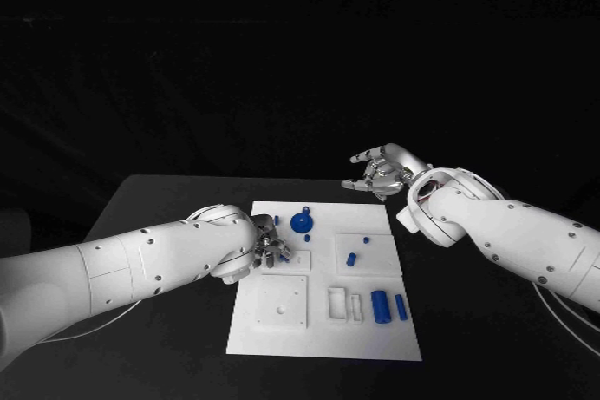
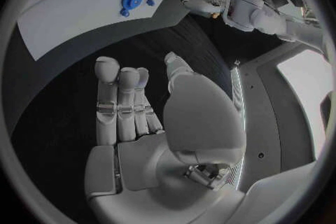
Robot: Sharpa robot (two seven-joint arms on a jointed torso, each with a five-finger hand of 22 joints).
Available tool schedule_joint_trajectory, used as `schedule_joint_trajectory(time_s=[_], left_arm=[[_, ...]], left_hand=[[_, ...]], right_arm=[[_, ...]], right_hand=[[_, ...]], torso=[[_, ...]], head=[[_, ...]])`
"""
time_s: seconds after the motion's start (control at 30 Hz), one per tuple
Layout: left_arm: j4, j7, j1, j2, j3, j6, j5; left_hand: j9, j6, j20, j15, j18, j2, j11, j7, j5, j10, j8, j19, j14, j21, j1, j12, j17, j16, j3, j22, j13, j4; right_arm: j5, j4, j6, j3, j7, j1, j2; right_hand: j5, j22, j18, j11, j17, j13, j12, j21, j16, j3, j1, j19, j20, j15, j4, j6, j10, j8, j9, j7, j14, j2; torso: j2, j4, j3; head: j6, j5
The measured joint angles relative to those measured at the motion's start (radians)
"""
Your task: Assemble the parts on the task board
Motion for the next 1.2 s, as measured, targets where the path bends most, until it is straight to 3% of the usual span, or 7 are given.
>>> schedule_joint_trajectory(time_s=[0.53, 0.8, 1.2], left_arm=[[0.027, 0.020, -0.016, -0.010, -0.001, -0.100, -0.028], [0.020, 0.022, -0.029, -0.006, -0.001, -0.111, -0.030], [0.016, 0.021, -0.032, -0.006, -0.001, -0.110, -0.031]], left_hand=[[0.000, 0.000, 0.002, -0.002, 0.000, 0.004, 0.000, 0.000, -0.006, 0.000, -0.006, 0.009, 0.005, -0.008, -0.004, 0.000, -0.003, 0.000, 0.003, 0.015, -0.001, 0.003], [0.000, 0.000, 0.002, -0.002, 0.000, 0.004, 0.000, 0.000, -0.006, 0.000, -0.002, 0.009, 0.005, -0.015, -0.004, 0.000, -0.003, 0.000, 0.002, 0.020, -0.001, 0.003], [0.001, 0.000, 0.005, -0.002, 0.000, 0.004, 0.000, 0.000, -0.010, 0.000, 0.003, 0.013, 0.005, -0.023, -0.004, 0.000, -0.003, 0.000, 0.002, 0.032, -0.001, 0.003]], right_arm=[[0.000, -0.001, 0.002, 0.000, -0.001, -0.002, -0.002], [0.000, -0.001, 0.002, 0.000, -0.002, -0.002, -0.002], [0.000, -0.001, 0.003, 0.000, -0.002, -0.003, -0.003]], right_hand=[[0.000, 0.000, 0.000, 0.000, 0.000, 0.000, 0.000, 0.000, 0.000, 0.000, 0.000, 0.000, 0.000, 0.000, 0.000, 0.000, 0.000, 0.000, 0.000, 0.000, 0.000, 0.000], [0.000, 0.000, 0.000, 0.000, 0.000, 0.000, 0.000, 0.000, 0.000, 0.000, 0.000, 0.000, 0.000, 0.000, 0.000, 0.000, 0.000, 0.000, 0.000, 0.000, 0.000, 0.000], [0.000, 0.000, 0.000, 0.000, 0.000, 0.000, 0.000, 0.000, 0.000, 0.000, -0.004, 0.000, 0.000, 0.000, 0.000, 0.000, 0.000, 0.000, 0.000, 0.000, 0.000, 0.004]], torso=[[0.000, -0.0010, 0.0003], [0.001, -0.0015, 0.0010], [0.001, -0.0015, 0.0013]], head=[[0.000, 0.002], [-0.001, 0.002], [-0.004, 0.001]])
